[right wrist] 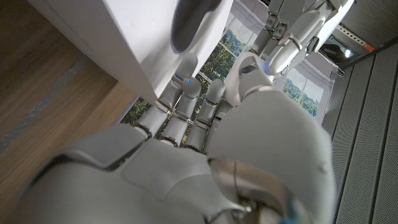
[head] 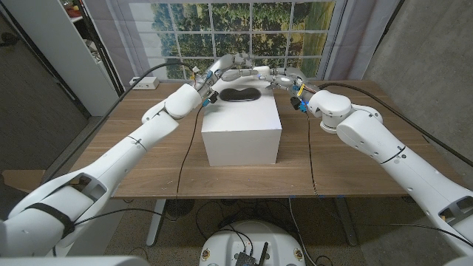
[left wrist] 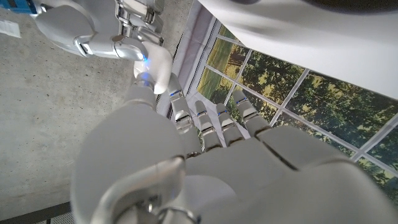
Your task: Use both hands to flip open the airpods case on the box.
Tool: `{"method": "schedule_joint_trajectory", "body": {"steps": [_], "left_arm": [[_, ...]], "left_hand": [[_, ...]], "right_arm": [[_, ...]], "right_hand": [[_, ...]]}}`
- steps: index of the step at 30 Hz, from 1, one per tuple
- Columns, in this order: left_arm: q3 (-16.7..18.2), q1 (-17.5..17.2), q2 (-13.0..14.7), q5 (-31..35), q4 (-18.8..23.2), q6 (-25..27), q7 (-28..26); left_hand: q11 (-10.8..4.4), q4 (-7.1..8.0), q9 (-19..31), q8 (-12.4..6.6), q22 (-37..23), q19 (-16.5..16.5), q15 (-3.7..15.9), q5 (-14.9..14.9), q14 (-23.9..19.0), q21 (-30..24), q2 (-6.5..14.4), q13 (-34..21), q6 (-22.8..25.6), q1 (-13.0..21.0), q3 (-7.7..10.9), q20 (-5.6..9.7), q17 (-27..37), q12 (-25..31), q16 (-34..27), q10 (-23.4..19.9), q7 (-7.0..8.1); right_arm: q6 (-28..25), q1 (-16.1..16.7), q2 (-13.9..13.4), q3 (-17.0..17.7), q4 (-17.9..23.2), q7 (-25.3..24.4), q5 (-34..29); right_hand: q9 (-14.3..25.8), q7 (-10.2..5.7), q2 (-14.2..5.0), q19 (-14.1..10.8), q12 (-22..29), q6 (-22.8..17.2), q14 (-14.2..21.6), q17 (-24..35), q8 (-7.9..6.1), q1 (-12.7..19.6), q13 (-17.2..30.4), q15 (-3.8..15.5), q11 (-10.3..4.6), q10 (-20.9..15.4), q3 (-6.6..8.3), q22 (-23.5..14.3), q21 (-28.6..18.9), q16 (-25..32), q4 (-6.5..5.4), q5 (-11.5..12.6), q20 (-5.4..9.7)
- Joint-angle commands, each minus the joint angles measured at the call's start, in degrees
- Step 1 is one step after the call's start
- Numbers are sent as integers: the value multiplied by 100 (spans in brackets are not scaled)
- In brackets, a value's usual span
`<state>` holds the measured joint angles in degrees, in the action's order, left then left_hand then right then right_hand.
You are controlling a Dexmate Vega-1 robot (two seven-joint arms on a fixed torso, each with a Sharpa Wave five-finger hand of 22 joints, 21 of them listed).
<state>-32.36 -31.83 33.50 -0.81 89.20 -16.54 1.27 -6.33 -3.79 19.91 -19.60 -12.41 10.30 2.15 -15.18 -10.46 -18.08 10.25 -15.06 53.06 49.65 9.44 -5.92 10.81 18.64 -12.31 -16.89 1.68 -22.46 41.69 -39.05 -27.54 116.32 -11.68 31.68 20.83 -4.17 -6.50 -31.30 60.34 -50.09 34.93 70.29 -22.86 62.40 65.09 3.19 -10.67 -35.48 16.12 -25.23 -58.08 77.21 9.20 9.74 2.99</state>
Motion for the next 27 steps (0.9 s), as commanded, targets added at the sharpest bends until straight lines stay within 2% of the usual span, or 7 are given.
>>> {"method": "schedule_joint_trajectory", "body": {"steps": [1,8,12,16,23,27], "left_arm": [[80,-68,-14,-406,35,44,160],[55,-108,187,45,337,350,-34],[16,-106,337,375,535,593,-92],[-12,-117,470,679,744,863,-140],[19,-175,626,933,986,1175,-197],[84,-230,682,904,1034,1214,-219]], "left_hand": [[-50,177,253,-328,-28,50,342,60,-144,-57,29,-15,380,-80,59,7,32,44,-39,-142,151],[-53,343,308,-389,-39,83,398,116,-316,-91,-6,-13,531,-280,12,37,36,87,-82,-308,104],[66,448,344,-350,-41,71,401,185,-357,-99,-122,-11,433,-469,-88,57,31,74,-70,-319,-15],[188,505,337,-163,-40,32,358,262,-347,-95,-242,-5,67,-629,-188,35,21,36,-27,-279,-127],[226,548,246,5,-38,13,304,307,-335,-96,-288,-3,-134,-746,-245,18,23,8,-1,-250,-293],[232,581,203,83,-36,-3,298,328,-312,-92,-330,-2,-226,-832,-293,13,27,-6,13,-235,-332]], "right_arm": [[-96,-13,-79,-50,37,83,-19],[-52,-10,-91,-58,48,123,-46],[-8,19,-84,-7,51,148,15],[3,34,-92,34,72,147,54],[-28,-9,-113,63,81,189,112],[-49,-37,-109,58,62,195,128]], "right_hand": [[997,-171,-64,26,-9,-273,43,18,-99,32,-4,924,-36,-4,69,-7,-63,-12,-58,29,224],[1006,-183,-66,63,-23,-277,20,13,-82,32,-23,925,-36,-11,74,9,-126,-45,-60,32,234],[1014,-182,-69,83,-21,-277,17,10,-69,26,-19,927,-37,-18,77,23,-174,-66,-64,32,231],[1023,-189,-69,100,-20,-282,17,10,-60,28,-7,929,-37,-9,81,36,-217,-82,-63,32,231],[1026,-183,-66,122,-34,-298,25,11,-40,35,-23,930,-41,-11,88,60,-296,-106,-58,32,236],[1024,-168,-63,139,-41,-294,30,10,-23,34,-38,930,-35,-23,90,74,-332,-118,-58,33,233]]}}
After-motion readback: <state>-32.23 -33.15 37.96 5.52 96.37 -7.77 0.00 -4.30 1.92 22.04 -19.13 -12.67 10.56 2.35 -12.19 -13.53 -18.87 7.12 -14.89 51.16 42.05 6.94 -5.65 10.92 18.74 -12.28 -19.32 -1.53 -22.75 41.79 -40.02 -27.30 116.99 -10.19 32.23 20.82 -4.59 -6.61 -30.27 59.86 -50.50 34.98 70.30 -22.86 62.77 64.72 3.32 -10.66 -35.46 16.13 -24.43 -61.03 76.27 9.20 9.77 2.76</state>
